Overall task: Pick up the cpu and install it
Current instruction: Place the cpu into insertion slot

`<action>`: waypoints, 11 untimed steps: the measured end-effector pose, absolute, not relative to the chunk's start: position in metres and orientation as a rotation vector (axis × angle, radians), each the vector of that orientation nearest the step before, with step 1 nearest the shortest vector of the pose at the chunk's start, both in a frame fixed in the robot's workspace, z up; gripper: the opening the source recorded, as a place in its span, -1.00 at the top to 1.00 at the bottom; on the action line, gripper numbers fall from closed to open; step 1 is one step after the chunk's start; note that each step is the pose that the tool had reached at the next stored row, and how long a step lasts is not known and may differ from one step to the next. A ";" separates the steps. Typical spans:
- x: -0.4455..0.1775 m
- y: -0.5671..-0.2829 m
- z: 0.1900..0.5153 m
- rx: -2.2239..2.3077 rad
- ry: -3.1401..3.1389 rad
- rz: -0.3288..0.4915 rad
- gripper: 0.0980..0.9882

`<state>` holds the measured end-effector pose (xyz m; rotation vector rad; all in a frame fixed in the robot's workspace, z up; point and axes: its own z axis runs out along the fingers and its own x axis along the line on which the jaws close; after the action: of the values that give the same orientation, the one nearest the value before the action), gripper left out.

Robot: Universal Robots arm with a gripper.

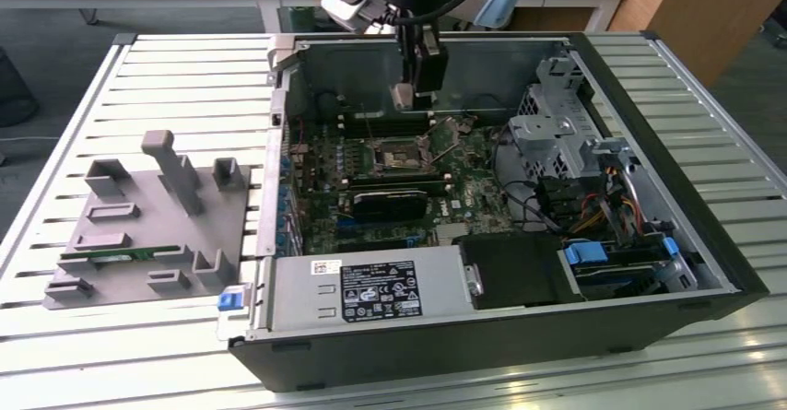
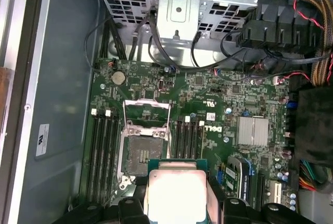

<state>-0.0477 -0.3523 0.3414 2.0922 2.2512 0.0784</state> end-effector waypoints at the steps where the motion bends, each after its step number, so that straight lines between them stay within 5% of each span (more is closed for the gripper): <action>1: -0.048 -0.352 0.340 2.092 2.251 0.079 0.03; 11: -0.048 -0.352 0.323 2.093 2.252 0.078 0.03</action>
<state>-0.0477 -0.3520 0.3231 2.0927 2.2517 0.0775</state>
